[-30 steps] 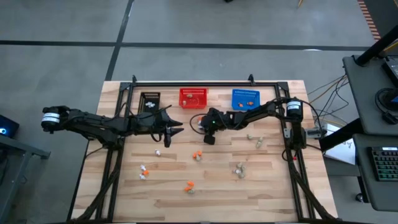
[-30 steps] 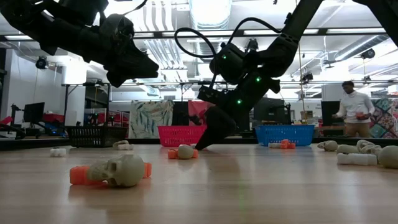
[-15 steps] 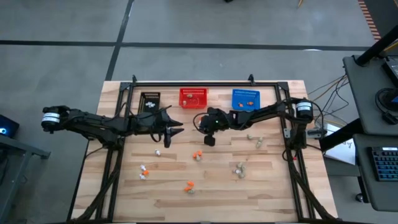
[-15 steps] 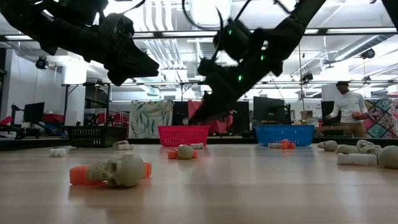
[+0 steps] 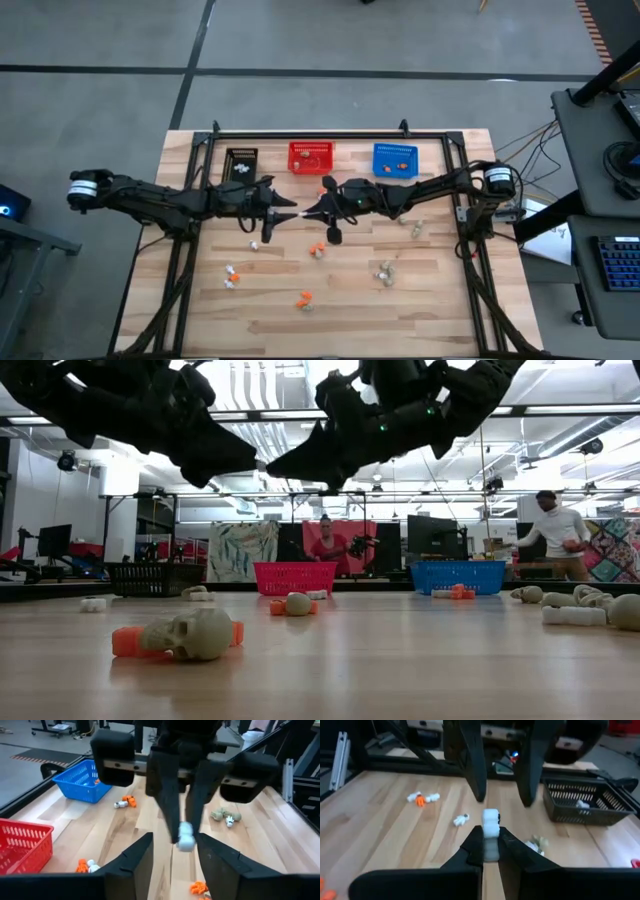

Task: Sort Halloween decoration
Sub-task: Put the white skeleton toy into the black bin

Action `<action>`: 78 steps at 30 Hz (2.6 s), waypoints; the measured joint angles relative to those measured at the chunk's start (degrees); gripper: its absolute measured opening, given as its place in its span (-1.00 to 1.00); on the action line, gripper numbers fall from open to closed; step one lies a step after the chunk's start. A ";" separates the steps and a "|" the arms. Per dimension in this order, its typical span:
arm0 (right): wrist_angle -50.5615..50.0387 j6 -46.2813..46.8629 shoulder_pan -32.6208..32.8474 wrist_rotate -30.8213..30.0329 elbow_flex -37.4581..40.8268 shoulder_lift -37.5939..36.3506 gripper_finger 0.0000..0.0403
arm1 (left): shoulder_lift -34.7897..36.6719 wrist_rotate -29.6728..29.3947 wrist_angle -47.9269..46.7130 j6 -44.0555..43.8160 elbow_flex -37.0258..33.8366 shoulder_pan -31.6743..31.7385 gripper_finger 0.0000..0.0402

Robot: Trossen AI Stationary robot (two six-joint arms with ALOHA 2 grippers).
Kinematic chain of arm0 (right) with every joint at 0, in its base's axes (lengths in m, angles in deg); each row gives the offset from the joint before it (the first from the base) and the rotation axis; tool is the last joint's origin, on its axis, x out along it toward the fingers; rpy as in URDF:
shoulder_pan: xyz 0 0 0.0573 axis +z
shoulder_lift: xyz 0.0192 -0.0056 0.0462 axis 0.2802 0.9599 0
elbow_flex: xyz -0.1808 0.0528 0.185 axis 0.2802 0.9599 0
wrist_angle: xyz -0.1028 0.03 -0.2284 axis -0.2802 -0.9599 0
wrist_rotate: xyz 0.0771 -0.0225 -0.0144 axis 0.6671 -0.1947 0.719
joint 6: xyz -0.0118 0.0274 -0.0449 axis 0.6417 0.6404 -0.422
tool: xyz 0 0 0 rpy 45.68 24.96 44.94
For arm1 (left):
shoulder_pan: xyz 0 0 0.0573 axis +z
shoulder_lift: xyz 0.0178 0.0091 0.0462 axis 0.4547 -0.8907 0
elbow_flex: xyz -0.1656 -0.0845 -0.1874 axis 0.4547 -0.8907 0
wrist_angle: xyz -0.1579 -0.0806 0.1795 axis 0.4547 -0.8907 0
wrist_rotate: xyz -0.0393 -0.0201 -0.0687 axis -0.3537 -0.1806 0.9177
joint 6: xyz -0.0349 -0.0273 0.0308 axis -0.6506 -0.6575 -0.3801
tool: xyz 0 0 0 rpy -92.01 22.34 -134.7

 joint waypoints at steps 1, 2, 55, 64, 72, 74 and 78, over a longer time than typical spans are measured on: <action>0.44 0.00 0.06 0.00 0.00 0.00 -0.90 | -0.31 -0.06 0.13 0.00 -0.01 0.00 -0.27; 1.02 -0.01 0.10 -0.02 0.00 -0.03 -0.90 | -0.66 -0.16 0.35 0.00 -0.01 0.00 -0.24; -0.11 3.27 0.00 -0.59 0.00 -0.26 -0.28 | -3.83 1.97 3.85 -2.21 0.12 0.00 -0.99; -7.80 4.27 -0.37 -6.11 -0.52 -3.09 -0.20 | -2.05 -5.06 -26.71 -3.29 11.29 -0.03 -0.99; -15.60 5.72 -0.37 -10.08 -0.61 -6.67 -0.24 | -2.72 -18.24 -63.40 -9.30 27.03 5.04 -1.00; -16.53 6.05 -0.37 -10.10 -0.63 -7.31 -0.25 | -2.73 -19.72 -70.01 -10.62 29.52 7.79 -1.00; -17.20 6.21 -0.35 -10.10 -0.63 -7.54 -0.26 | -2.62 -19.86 -73.78 -9.82 31.29 14.46 -1.00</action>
